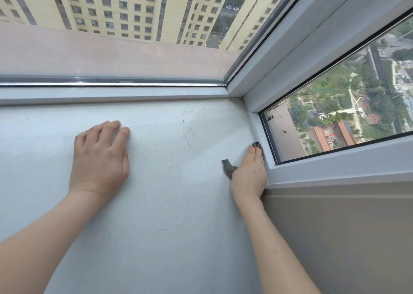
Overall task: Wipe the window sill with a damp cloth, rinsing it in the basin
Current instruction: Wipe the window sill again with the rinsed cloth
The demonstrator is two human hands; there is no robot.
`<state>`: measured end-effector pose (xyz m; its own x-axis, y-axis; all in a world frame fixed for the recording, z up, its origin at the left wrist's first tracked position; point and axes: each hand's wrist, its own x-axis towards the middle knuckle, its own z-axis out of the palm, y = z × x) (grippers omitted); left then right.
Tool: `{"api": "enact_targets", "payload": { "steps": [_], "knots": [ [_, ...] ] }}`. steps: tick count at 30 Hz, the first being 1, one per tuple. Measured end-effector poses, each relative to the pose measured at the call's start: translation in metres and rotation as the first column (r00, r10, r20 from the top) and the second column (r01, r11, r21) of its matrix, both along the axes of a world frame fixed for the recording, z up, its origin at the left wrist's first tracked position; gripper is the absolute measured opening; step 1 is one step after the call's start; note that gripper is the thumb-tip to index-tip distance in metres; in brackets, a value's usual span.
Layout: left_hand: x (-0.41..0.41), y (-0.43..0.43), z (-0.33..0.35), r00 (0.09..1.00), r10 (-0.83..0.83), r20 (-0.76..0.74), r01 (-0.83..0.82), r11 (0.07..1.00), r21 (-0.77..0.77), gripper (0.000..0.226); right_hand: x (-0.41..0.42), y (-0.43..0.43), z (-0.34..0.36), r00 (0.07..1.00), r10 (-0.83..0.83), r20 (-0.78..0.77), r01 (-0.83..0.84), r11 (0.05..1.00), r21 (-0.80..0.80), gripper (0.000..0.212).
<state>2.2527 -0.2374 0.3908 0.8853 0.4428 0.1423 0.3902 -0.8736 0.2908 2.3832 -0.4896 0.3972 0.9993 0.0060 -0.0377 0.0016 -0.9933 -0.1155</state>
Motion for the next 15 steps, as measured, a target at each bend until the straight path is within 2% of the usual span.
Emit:
{"api": "enact_targets", "payload": {
  "steps": [3,8,11,13,15],
  "knots": [
    [0.001,-0.001,0.0,1.0,-0.008,0.003,0.008,1.0,0.013,0.04,-0.006,0.004,-0.001,0.998,-0.051,0.043,0.049,0.997,0.053,0.062],
    [0.001,-0.001,-0.002,1.0,0.0,0.008,-0.001,1.0,0.03,0.037,0.066,0.036,0.003,0.969,0.245,-0.02,-0.244,0.969,0.026,0.059],
    [-0.001,-0.002,-0.003,1.0,-0.004,0.014,0.004,0.999,0.033,0.037,0.086,0.049,0.004,0.968,0.25,-0.009,-0.25,0.968,-0.024,0.062],
    [-0.001,-0.001,-0.003,1.0,-0.003,0.021,0.002,0.999,0.033,0.036,0.078,0.041,0.004,0.961,0.276,-0.026,-0.277,0.96,-0.043,0.059],
    [-0.001,-0.001,-0.003,1.0,-0.009,0.021,0.008,1.0,0.03,0.036,0.052,0.022,0.003,0.972,0.232,-0.041,-0.234,0.97,-0.07,0.058]
  ]
}}
